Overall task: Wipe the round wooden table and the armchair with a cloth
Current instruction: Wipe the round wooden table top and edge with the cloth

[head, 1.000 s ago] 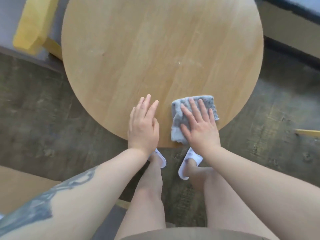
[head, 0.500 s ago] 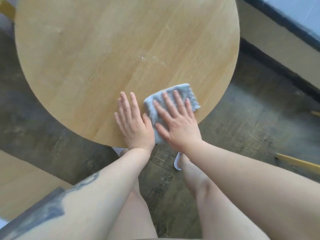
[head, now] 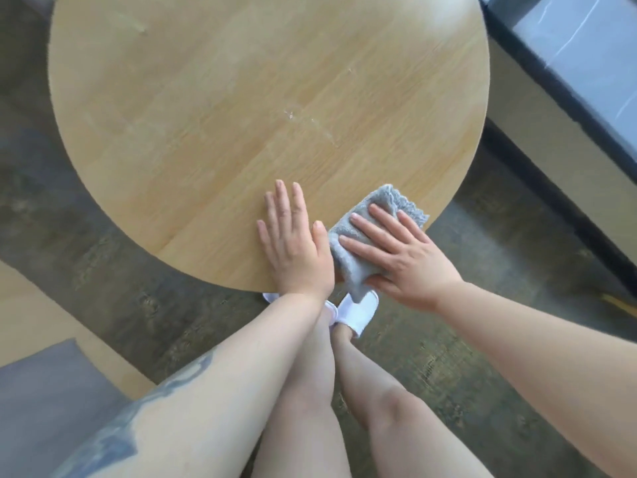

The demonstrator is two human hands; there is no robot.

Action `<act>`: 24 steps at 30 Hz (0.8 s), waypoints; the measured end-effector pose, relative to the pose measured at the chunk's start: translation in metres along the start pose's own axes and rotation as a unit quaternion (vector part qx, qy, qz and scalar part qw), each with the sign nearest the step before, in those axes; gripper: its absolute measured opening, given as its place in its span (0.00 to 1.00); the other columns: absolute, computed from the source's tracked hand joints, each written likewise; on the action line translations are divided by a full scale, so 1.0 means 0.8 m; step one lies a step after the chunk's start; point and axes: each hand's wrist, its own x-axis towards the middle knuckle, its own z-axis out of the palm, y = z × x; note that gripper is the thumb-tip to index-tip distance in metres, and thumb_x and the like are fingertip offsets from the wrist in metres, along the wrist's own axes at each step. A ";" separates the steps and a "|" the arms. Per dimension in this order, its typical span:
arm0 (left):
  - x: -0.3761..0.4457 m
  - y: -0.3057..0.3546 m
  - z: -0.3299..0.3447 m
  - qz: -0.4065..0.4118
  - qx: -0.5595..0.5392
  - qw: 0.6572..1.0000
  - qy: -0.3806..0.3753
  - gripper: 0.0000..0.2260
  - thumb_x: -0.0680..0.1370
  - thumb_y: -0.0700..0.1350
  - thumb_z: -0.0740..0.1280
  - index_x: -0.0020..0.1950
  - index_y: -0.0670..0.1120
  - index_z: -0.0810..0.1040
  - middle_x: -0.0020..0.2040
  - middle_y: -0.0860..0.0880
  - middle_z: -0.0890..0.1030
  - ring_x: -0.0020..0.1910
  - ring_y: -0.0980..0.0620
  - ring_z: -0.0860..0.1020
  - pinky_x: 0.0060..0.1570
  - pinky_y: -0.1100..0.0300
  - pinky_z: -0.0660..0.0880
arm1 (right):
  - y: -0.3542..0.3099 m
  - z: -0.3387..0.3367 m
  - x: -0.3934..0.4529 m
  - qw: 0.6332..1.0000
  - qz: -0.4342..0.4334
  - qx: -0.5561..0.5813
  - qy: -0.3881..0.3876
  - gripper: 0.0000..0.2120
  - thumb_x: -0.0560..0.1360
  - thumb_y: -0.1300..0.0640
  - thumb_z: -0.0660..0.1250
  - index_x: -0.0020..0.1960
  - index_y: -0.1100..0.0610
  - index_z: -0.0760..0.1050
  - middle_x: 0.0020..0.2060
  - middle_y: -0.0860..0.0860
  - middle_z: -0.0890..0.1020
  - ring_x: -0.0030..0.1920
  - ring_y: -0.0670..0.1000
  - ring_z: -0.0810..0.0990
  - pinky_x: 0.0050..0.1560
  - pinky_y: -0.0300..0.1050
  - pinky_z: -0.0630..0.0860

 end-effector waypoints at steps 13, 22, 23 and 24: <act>0.033 -0.012 -0.014 -0.010 -0.030 0.999 0.018 0.28 0.78 0.53 0.49 0.78 0.46 0.56 0.79 0.49 0.53 0.78 0.51 0.49 0.73 0.53 0.42 | 0.007 -0.040 0.110 0.965 0.248 0.084 0.019 0.28 0.78 0.38 0.48 0.77 0.41 0.48 0.78 0.46 0.49 0.77 0.53 0.44 0.75 0.57 0.44; 0.040 0.023 0.000 -0.026 -0.080 0.996 0.034 0.27 0.80 0.53 0.48 0.78 0.46 0.55 0.79 0.50 0.53 0.78 0.52 0.48 0.72 0.60 0.38 | 0.059 -0.040 0.101 0.990 0.137 0.029 0.025 0.27 0.79 0.40 0.49 0.77 0.44 0.52 0.77 0.48 0.54 0.77 0.54 0.48 0.75 0.57 0.48; 0.038 0.027 0.008 -0.038 -0.069 0.996 0.038 0.27 0.80 0.52 0.48 0.78 0.46 0.55 0.79 0.50 0.54 0.78 0.52 0.48 0.73 0.58 0.38 | 0.052 -0.042 0.118 0.967 0.245 0.050 0.040 0.28 0.79 0.40 0.48 0.77 0.44 0.50 0.78 0.48 0.52 0.77 0.54 0.46 0.75 0.56 0.44; 0.037 0.032 0.015 -0.057 -0.050 0.996 0.049 0.27 0.79 0.52 0.49 0.78 0.46 0.55 0.79 0.49 0.54 0.78 0.51 0.50 0.73 0.57 0.39 | 0.035 -0.040 0.129 0.950 0.304 0.059 0.045 0.28 0.80 0.41 0.48 0.78 0.44 0.49 0.78 0.48 0.51 0.77 0.55 0.44 0.75 0.54 0.40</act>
